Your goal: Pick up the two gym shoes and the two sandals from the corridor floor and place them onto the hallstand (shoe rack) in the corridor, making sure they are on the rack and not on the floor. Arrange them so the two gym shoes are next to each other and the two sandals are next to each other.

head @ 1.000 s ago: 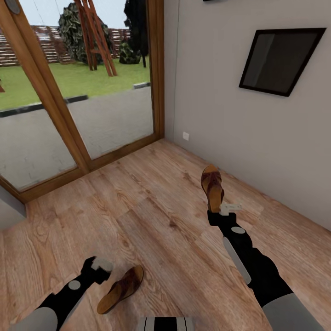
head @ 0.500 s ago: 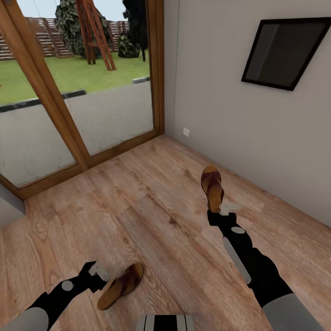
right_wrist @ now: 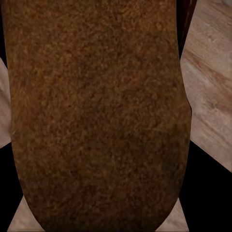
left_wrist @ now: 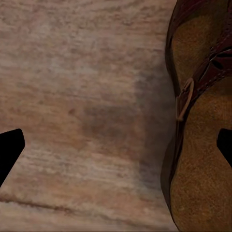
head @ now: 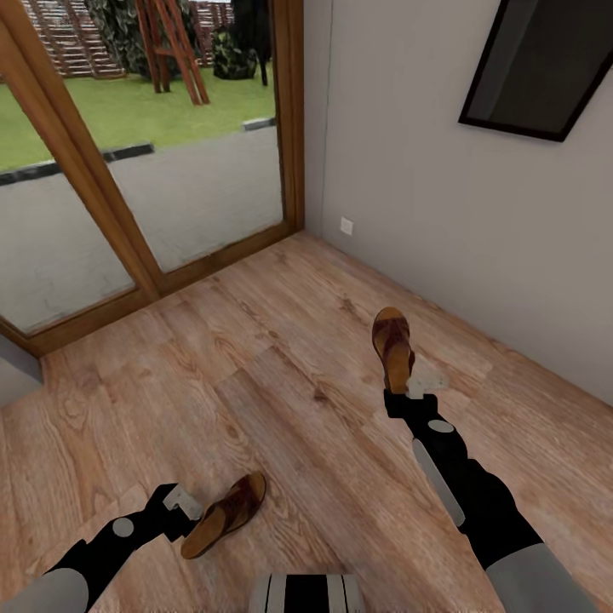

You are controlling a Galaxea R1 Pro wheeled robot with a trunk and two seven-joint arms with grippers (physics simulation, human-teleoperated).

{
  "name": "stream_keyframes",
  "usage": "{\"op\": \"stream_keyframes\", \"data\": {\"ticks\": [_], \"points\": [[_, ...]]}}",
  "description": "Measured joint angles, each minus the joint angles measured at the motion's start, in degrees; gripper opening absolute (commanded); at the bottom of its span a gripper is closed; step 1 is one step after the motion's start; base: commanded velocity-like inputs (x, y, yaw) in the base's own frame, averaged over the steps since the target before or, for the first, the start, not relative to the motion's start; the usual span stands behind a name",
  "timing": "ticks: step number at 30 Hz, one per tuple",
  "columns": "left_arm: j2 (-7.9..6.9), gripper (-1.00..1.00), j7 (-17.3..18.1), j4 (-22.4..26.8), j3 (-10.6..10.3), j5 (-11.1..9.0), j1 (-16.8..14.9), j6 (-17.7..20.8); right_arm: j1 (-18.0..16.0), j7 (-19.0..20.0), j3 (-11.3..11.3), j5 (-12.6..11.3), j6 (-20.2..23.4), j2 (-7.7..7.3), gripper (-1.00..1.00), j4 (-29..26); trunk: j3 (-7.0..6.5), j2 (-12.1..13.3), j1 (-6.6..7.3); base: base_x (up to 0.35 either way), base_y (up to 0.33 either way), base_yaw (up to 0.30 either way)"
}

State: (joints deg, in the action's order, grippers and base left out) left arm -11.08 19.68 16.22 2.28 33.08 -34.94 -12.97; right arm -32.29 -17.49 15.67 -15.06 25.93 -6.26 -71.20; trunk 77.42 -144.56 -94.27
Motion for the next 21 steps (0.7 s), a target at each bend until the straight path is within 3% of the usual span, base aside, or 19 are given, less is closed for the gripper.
{"op": "stream_keyframes", "data": {"ticks": [8,18,21], "points": [[0.16,1.00,0.1,2.2,-0.2,0.0,0.0,0.1,0.0,0.0,0.0,0.0,0.0,0.00,-1.00,0.0,2.45,-0.1,-0.21,0.000,0.000,0.000],[0.50,1.00,0.3,2.0,-0.4,0.1,0.0,0.1,0.0,0.0,0.0,0.1,0.0,0.00,-1.00,0.0,2.56,-0.1,-0.20,0.000,0.000,0.000],[0.52,1.00,0.3,1.9,-0.4,0.1,0.0,0.2,0.0,0.0,0.0,0.0,0.0,0.00,-1.00,0.0,3.24,-0.1,-0.28,0.000,0.000,0.000]]}}
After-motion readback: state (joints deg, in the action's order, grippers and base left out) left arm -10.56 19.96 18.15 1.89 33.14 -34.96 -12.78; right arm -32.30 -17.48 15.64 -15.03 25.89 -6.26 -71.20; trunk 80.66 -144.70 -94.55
